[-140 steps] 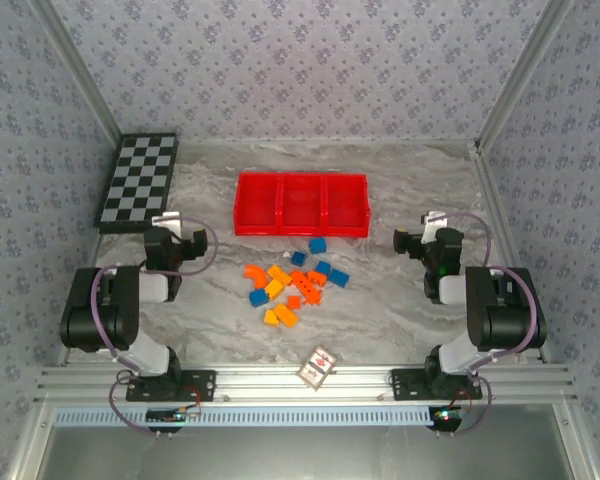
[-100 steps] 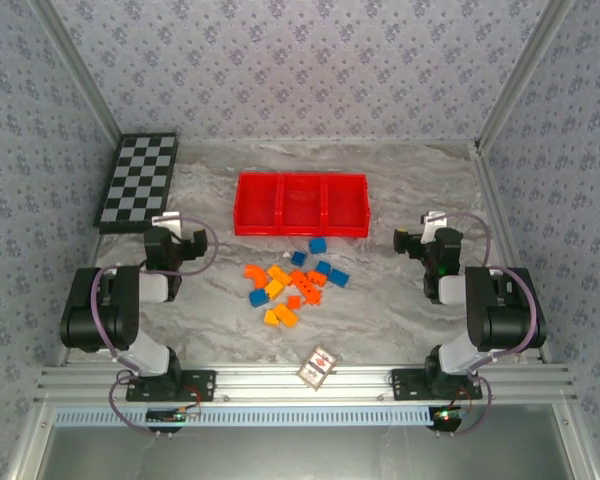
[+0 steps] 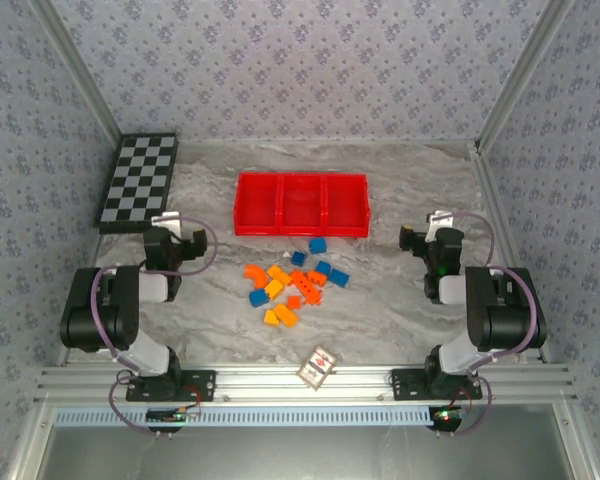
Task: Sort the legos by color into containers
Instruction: Pick up the lego from the center of the table.
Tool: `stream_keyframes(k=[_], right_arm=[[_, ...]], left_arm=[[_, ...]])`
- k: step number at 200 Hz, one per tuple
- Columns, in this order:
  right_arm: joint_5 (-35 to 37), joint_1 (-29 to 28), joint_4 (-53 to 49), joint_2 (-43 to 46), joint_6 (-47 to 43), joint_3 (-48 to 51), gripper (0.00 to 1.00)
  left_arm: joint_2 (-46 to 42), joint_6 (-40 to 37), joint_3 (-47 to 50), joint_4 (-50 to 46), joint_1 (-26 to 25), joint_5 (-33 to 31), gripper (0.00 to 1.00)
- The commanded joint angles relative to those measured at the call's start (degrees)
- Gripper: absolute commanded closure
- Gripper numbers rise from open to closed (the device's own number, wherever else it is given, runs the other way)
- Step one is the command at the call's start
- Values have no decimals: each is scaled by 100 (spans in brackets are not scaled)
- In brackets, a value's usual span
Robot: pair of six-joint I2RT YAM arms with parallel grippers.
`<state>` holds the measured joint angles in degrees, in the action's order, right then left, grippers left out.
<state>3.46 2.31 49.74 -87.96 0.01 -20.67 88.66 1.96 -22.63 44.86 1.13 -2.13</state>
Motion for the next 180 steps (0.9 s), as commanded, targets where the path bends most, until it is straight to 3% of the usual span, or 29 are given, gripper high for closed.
stream_keyframes(k=[1, 31, 41, 58, 69, 81, 105, 127, 149, 180], right_arm=[[260, -29, 124, 25, 68, 12, 0], [280, -30, 114, 23, 61, -6, 0], [730, -126, 244, 141, 69, 58, 0], [1485, -425, -68, 1049, -53, 281, 1], [1757, -572, -1234, 2017, 293, 152, 1], [1192, -228, -3461, 2982, 2029, -437, 0], [-234, 299, -4571, 3902, 2569, -1010, 0], [-1373, 294, -5243, 4238, 2294, -1519, 0], [-2423, -8, -6215, 4051, 1532, -2100, 0], [-2526, -1328, -6713, 3722, 495, -2232, 0]], left_arm=[[-64, -29, -136, 119, 30, 117, 0], [-65, -29, -140, 115, 33, 119, 0], [-118, -84, -194, 107, -5, 132, 0], [-875, -292, -690, -1443, -373, -294, 0], [-1423, 25, -996, -2369, -590, -672, 0], [-1998, 659, -1107, -2843, -715, -836, 0], [-3140, 2040, -1403, -4190, -792, -925, 0], [-4087, 2748, -1630, -5708, -814, -696, 0], [-4936, 2778, -1754, -7229, -818, -462, 0], [-5973, 2897, -1942, -8867, -820, -115, 0]])
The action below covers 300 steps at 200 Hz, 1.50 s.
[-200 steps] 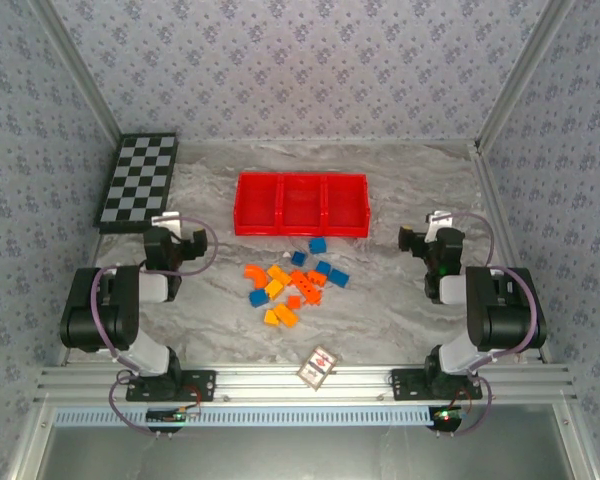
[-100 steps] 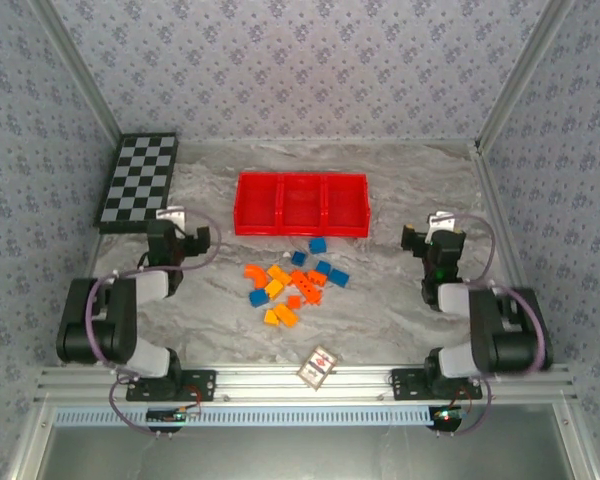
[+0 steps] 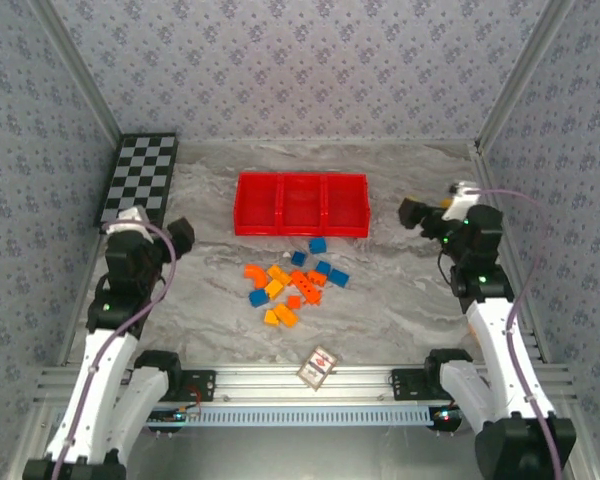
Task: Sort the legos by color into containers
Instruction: Pick up the lego from the center of the table.
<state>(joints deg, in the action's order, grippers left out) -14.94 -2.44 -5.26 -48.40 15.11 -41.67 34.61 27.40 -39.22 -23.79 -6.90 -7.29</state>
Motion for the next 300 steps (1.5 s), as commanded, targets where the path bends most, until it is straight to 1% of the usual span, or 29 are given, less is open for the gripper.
stream_keyframes(k=[1, 10, 22, 40, 60, 75, 97, 116, 142, 167, 212, 234, 272, 300], right_arm=[[-646, -916, -1258, -250, -1079, -145, 0], [-156, -1429, -1667, -424, -1668, -283, 0], [425, -2062, -2251, -742, -2535, -481, 0], [1141, -2631, -2833, -1262, -3313, -660, 0], [1220, -2909, -2889, -1661, -3687, -602, 0], [1060, -3081, -2802, -1903, -3857, -485, 0], [1142, -3333, -2406, -2291, -3825, -342, 0], [1173, -3436, -2149, -2631, -3856, -354, 0], [1221, -3412, -2008, -2943, -4003, -385, 0], [1537, -3341, -1716, -3178, -4003, -377, 0], [1203, -3202, -1585, -3553, -4040, -578, 0], [1239, -3175, -1643, -3747, -4094, -658, 0], [1116, -3200, -1637, -4047, -4117, -820, 2], [1144, -3211, -1671, -4287, -4194, -954, 8]], left_arm=[[-599, 354, -290, -2022, -25, 438, 0], [-851, 403, -344, -2222, -29, 700, 0], [-1121, 523, -460, -2459, -22, 852, 0], [-1360, 519, -630, -2675, -23, 981, 0], [-1452, 448, -710, -2883, -31, 932, 0], [-1482, 452, -661, -2845, -28, 965, 0], [-1517, 416, -528, -2667, -23, 996, 0], [-1605, 381, -394, -2470, -25, 1036, 0], [-1663, 327, -371, -2431, -25, 1095, 0], [-1757, 343, -375, -2443, -22, 1084, 0], [-2036, 372, -340, -2435, -27, 922, 0], [-2084, 372, -358, -2445, -24, 947, 0], [-2197, 372, -329, -2400, -32, 957, 0], [-2205, 380, -332, -2402, -31, 966, 0]])
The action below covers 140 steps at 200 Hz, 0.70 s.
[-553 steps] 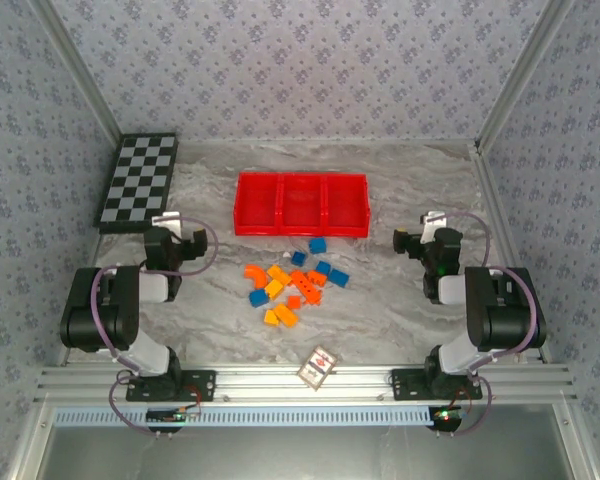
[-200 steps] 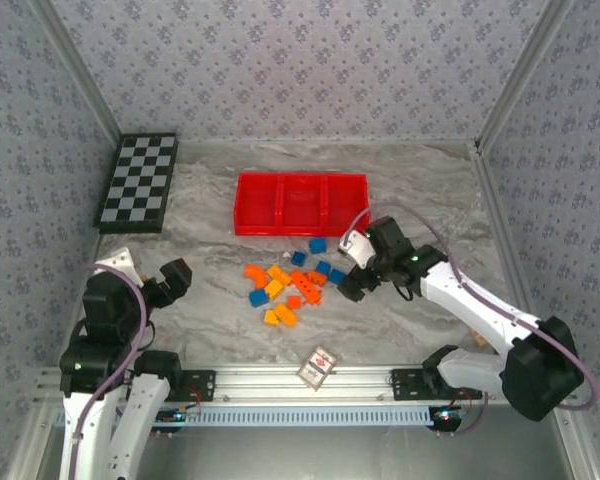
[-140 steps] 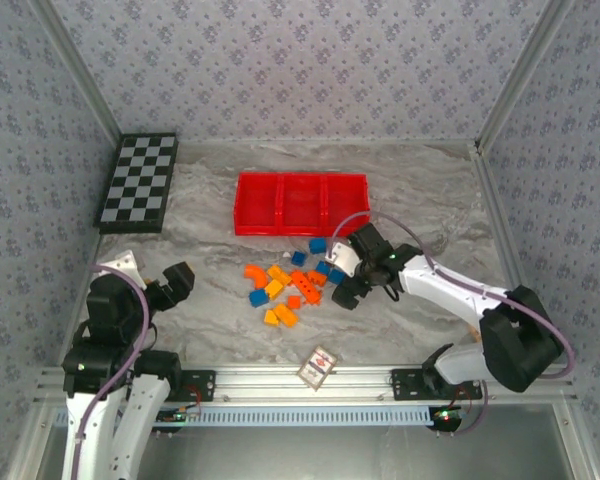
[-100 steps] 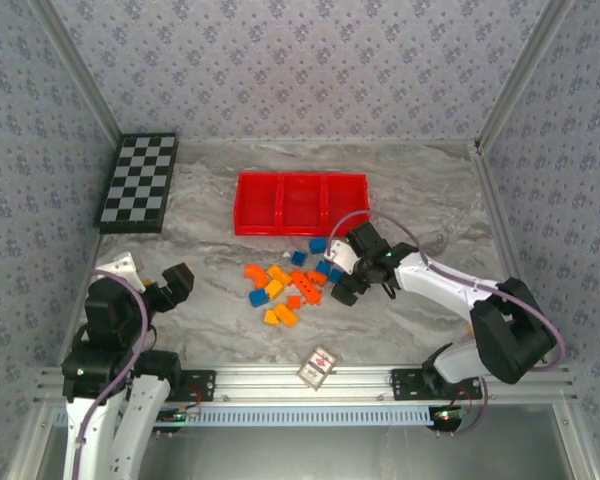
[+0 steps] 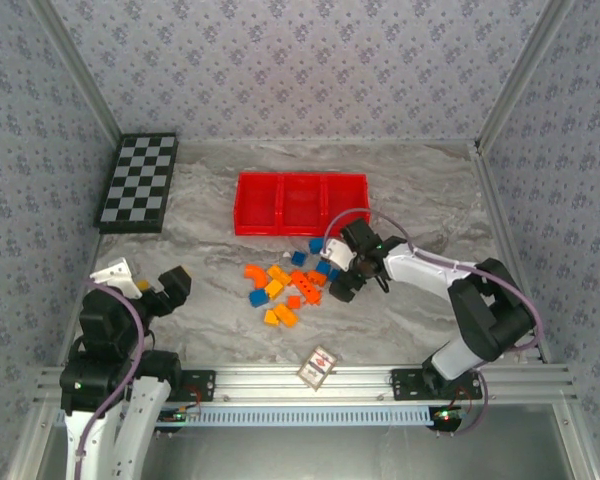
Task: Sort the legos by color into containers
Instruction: Pick up the lego from the center of the table.
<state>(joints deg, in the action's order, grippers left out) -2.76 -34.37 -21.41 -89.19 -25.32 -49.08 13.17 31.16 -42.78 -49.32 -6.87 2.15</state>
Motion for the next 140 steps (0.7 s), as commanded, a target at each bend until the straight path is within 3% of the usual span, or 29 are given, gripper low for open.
stream_keyframes(k=[1, 48, 91, 140], right_arm=[[-70, -17, -56, -219, -154, -215, 8], [109, -57, -178, -642, -396, -453, 21], [158, -83, -202, -732, -511, -456, 27], [166, -98, -343, -734, -623, -465, 58]], left_arm=[[-61, 4, 25, 151, -33, 22, 0], [-78, 4, 42, 168, -42, 16, 0], [-82, 13, 53, 171, -46, -3, 0], [-78, 22, 64, 177, -56, 9, 0]])
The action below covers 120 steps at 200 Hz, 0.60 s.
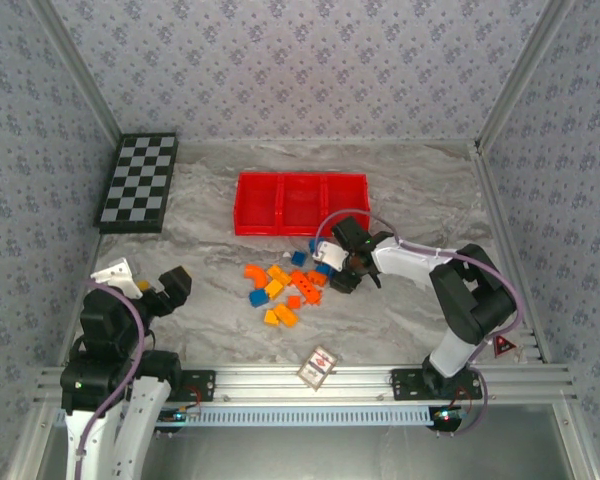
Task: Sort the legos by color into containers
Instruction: Pick up the lego from the center of the table.
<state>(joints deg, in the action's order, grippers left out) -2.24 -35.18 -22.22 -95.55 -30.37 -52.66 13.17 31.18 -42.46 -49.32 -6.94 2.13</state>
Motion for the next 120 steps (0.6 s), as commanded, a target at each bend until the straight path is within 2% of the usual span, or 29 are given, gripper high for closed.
stream_keyframes(k=[1, 36, 78, 105, 120], right_arm=[[116, -21, -264, -97, -118, -105, 58], [212, -62, -636, 216, -78, -253, 73], [-136, 19, -1178, 1065, 426, -605, 78], [-292, 103, -1420, 1513, 790, -949, 77], [-422, 351, -1319, 1616, 1101, -1202, 77]], left_arm=[[-78, 20, 29, 177, -55, 13, 0], [23, 140, 60, 274, -62, 57, 0], [123, 1046, 777, 899, -59, 620, 0], [269, 746, 648, 720, -57, 400, 0], [341, 537, 449, 591, -47, 167, 0]])
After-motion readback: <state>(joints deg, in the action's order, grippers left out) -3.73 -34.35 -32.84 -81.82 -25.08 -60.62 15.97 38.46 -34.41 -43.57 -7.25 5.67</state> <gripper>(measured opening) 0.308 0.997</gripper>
